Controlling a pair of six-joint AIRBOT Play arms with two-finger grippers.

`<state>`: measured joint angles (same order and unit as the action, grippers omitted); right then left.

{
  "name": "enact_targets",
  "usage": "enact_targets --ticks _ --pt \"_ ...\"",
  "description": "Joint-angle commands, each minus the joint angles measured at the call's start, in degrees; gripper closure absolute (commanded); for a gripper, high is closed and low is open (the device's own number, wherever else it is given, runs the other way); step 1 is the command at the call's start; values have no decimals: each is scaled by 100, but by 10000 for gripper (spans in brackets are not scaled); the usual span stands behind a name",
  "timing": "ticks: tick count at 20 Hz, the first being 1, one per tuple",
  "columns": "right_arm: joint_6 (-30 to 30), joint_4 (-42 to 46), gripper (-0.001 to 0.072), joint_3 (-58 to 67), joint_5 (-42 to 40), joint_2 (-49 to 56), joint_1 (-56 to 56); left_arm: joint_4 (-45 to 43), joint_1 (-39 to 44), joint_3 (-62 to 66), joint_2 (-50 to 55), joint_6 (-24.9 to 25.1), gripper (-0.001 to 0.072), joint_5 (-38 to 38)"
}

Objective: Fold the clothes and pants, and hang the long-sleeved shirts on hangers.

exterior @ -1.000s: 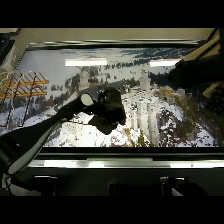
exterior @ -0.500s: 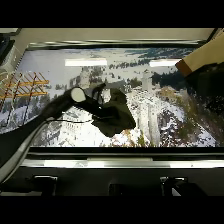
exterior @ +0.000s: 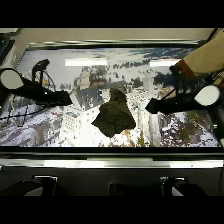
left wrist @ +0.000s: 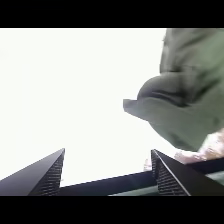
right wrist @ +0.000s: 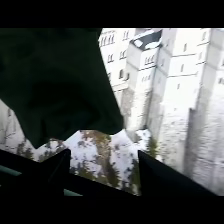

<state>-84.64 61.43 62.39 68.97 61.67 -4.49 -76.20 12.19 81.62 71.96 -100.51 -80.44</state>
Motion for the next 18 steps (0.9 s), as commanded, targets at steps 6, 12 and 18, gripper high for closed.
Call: enact_targets --ticks 6,12,18 --pt "1491 -2645 51 -1360 -844 1606 780 -538 -400 -413 -127 0 95 2" --pt "2013 -3353 68 -1360 -909 2553 774 -553 -400 -485 -120 0 97 79" --pt "2124 -3716 335 -1353 -1156 2804 179 -551 -391 -492 -120 -31 96 162"
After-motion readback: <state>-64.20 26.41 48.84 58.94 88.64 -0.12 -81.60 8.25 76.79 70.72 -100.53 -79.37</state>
